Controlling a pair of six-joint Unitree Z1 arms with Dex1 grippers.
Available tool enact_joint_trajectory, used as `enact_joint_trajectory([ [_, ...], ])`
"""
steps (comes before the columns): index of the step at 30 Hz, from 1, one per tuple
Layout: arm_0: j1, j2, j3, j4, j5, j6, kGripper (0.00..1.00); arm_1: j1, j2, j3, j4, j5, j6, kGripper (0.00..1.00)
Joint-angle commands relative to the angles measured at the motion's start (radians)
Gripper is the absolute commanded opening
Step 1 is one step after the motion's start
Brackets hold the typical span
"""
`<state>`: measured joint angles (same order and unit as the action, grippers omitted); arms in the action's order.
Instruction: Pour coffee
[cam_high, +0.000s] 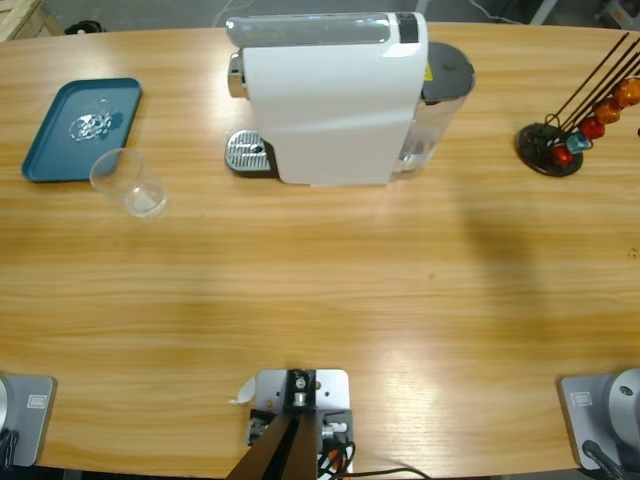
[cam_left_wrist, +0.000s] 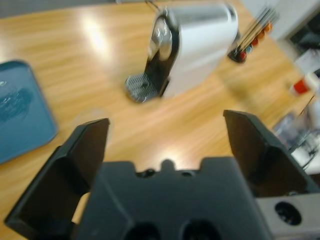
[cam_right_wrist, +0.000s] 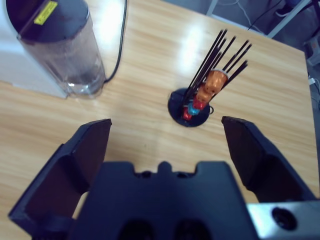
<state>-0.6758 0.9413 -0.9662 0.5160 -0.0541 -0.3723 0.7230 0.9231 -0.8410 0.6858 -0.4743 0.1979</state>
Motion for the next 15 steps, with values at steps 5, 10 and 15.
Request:
enact_joint_trajectory([
  [5,0.230,0.627,-0.315,-0.228,-0.512,-0.364,0.943,-0.008,0.016,-0.013,0.143,0.087,-0.020,0.982],
  [10,0.228,0.694,-0.320,-0.225,-0.536,-0.371,0.936,-0.008,0.015,-0.012,0.141,0.108,-0.020,0.977],
  [15,0.228,0.743,-0.329,-0.193,-0.536,-0.357,0.945,-0.008,0.015,-0.012,0.141,0.108,-0.020,0.963],
])
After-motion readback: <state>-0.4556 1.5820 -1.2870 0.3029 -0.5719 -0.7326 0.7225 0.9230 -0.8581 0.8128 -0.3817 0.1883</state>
